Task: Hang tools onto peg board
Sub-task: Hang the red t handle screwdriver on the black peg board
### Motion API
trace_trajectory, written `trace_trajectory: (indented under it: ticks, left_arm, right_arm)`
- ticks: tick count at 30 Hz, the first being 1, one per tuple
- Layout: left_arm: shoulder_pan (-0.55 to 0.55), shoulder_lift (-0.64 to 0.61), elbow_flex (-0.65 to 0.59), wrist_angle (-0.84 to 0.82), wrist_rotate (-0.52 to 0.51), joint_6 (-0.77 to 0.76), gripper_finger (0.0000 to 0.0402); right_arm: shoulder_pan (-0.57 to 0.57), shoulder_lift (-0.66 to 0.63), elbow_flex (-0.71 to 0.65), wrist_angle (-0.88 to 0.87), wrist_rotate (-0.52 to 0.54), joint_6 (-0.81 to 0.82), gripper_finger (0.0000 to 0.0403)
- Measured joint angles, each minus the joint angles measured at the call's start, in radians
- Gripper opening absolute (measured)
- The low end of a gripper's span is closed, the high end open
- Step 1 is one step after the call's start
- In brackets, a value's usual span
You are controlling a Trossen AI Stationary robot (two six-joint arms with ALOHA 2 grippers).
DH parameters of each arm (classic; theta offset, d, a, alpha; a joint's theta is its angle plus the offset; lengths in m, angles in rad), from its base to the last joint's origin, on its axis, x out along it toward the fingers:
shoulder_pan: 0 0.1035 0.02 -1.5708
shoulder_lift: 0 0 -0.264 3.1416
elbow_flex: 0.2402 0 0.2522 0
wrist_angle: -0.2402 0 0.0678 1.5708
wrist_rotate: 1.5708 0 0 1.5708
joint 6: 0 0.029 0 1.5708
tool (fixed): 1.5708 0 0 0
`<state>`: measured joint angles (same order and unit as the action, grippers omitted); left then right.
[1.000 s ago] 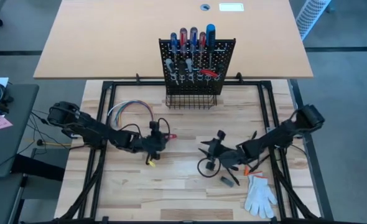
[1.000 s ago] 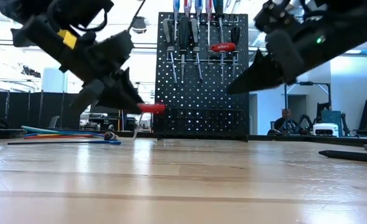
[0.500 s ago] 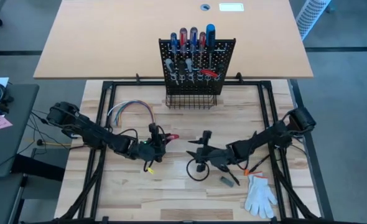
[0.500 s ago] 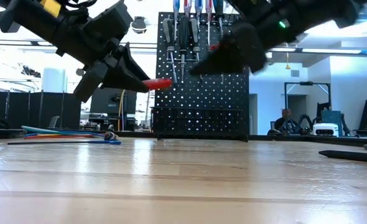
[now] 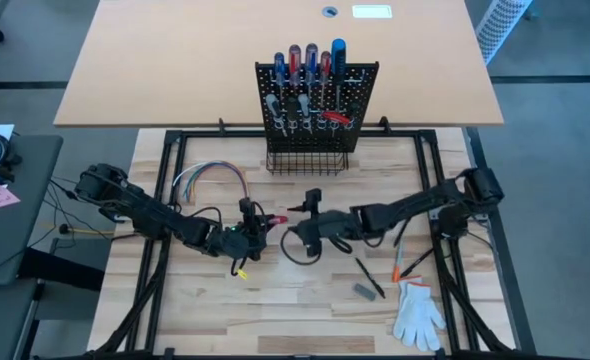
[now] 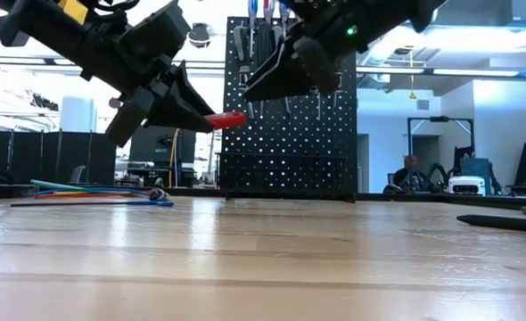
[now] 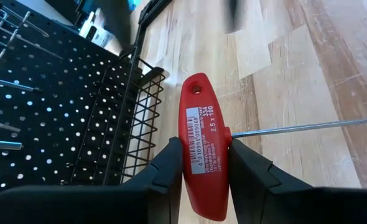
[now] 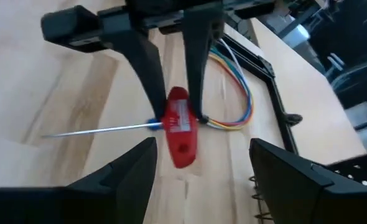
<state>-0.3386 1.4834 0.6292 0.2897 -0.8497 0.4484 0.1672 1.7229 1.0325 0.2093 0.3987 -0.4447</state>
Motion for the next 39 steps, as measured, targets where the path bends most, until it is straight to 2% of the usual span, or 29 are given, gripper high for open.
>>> trace_trajectory:
  ticks: [3,9,16,20,28,32,35,39]
  left_arm:
    - [0.000,0.000,0.000,0.000,0.002,-0.001,0.0086]
    - [0.000,0.000,0.000,-0.001,0.035,-0.009,0.0086]
    - [0.000,-0.001,0.000,-0.006,0.035,-0.011,0.0086]
    - [0.000,-0.001,0.000,-0.011,0.034,-0.020,0.0086]
    - [0.000,0.000,0.000,-0.011,0.039,-0.024,0.0091]
    - [0.001,0.000,0.000,-0.015,0.039,-0.027,0.0101]
    - [0.006,0.000,0.000,-0.029,0.038,-0.035,0.0117]
    - [0.036,-0.001,0.000,-0.084,0.025,-0.110,0.0146]
  right_arm:
    - [-0.021,0.022,0.001,-0.002,-0.094,0.022,0.0264]
    - [-0.027,0.110,0.017,0.079,-0.086,-0.034,0.0264]
    - [-0.026,0.184,0.094,0.047,-0.020,-0.062,0.0249]
    - [-0.026,0.183,0.113,0.007,-0.013,-0.061,0.0209]
    - [-0.032,0.182,0.114,-0.017,-0.003,-0.061,0.0094]
    - [-0.032,0.182,0.115,-0.019,0.000,-0.062,0.0083]
    - [-0.028,0.182,0.115,-0.025,0.041,-0.062,0.0083]
    - [-0.008,0.175,0.109,-0.086,0.216,-0.065,0.0083]
